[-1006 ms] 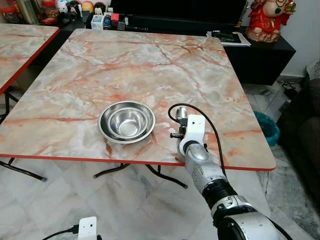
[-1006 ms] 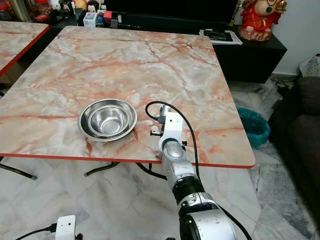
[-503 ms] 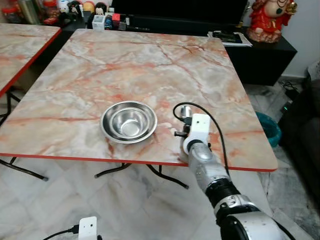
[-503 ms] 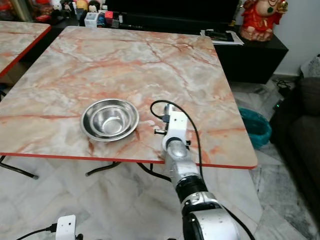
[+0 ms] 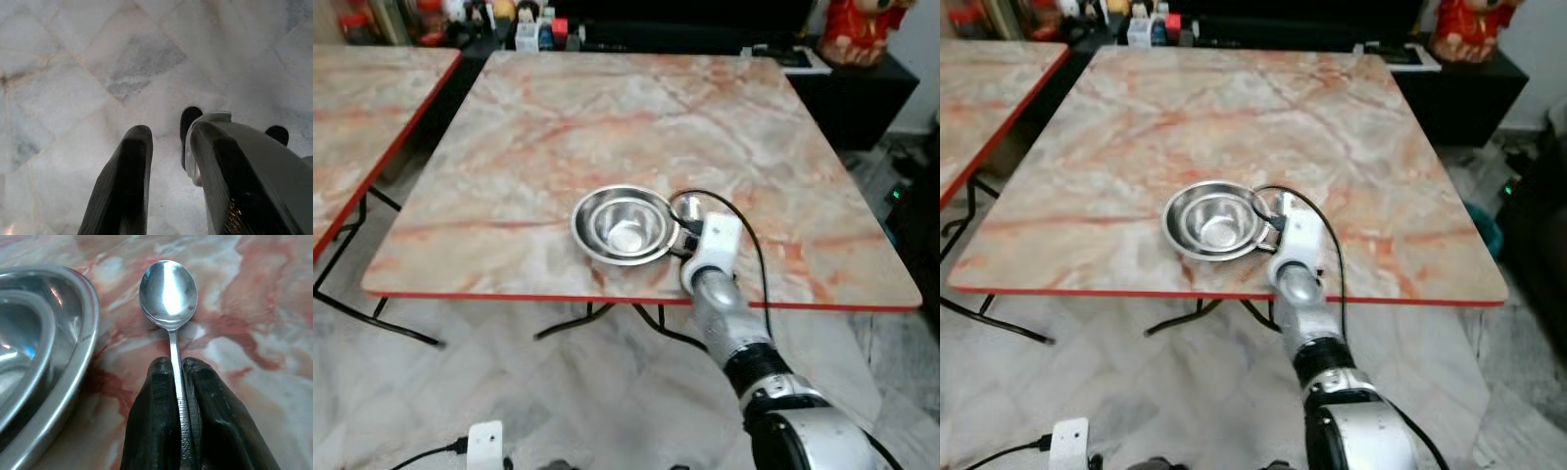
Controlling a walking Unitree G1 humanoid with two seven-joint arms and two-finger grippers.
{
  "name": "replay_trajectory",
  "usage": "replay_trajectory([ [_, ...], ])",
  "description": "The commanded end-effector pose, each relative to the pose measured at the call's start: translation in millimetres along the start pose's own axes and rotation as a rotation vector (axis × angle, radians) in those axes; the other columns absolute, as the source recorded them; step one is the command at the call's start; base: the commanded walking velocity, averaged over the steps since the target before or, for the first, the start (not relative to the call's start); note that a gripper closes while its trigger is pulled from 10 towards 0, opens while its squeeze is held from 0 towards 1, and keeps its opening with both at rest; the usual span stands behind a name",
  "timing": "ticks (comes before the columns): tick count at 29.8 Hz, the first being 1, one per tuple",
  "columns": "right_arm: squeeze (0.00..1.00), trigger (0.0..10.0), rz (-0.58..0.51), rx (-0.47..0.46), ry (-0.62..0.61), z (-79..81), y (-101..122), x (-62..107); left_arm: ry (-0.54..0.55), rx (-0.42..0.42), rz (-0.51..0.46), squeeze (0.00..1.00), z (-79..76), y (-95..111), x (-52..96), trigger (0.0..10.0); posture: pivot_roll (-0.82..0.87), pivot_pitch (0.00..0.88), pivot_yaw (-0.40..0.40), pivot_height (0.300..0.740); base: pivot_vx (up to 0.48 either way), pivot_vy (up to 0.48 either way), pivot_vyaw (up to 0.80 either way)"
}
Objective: Setting the table
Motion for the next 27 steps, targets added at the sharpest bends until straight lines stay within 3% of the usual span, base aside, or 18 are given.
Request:
replay_trajectory([
  [1, 0.0, 10.0, -0.006, -0.013, 0.01, 6.4, 2, 0.2, 0.015, -0.003, 0.043, 0.0, 6.4, -13, 2.3, 10.0, 0.07, 0.106, -0.053, 0.715, 0.0, 0.0, 0.0],
  [9, 0.0, 10.0, -0.001, -0.022, -0.035, -9.1, 1, -2.1, 0.007, -0.02, 0.024, 0.0, 6.7, -3, 0.0, 10.0, 0.07, 0.098, -0.038, 0.715, 0.0, 0.0, 0.0],
  [16, 0.0, 10.0, -0.004, -0.024, -0.048, -13.4, 2, -2.9, 0.004, -0.023, 0.022, 0.0, 5.5, -2, -0.2, 10.0, 0.07, 0.098, -0.039, 0.715, 0.0, 0.0, 0.0],
  [23, 0.0, 10.0, -0.014, 0.002, -0.099, -39.5, 10, -7.0, 0.009, -0.006, 0.041, 0.0, 3.8, -14, 3.1, 10.0, 0.08, 0.108, -0.066, 0.715, 0.0, 0.0, 0.0],
  [27, 0.0, 10.0, -0.025, 0.02, -0.086, -39.6, 14, -8.0, 0.011, -0.003, 0.044, 0.0, 4.0, -16, 3.6, 10.0, 0.08, 0.108, -0.068, 0.715, 0.0, 0.0, 0.0],
])
Point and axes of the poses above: a point about 5 cm out from each wrist's last joint towards the gripper, its own x axis pointing back from the gripper into the wrist, its own y axis along the axis of the wrist's last joint, z = x × y, the point moved 6 cm from there along -x, pointing out of the wrist towards the gripper, and after that the axes turned 13 degrees about x, right-handed, at the moved point
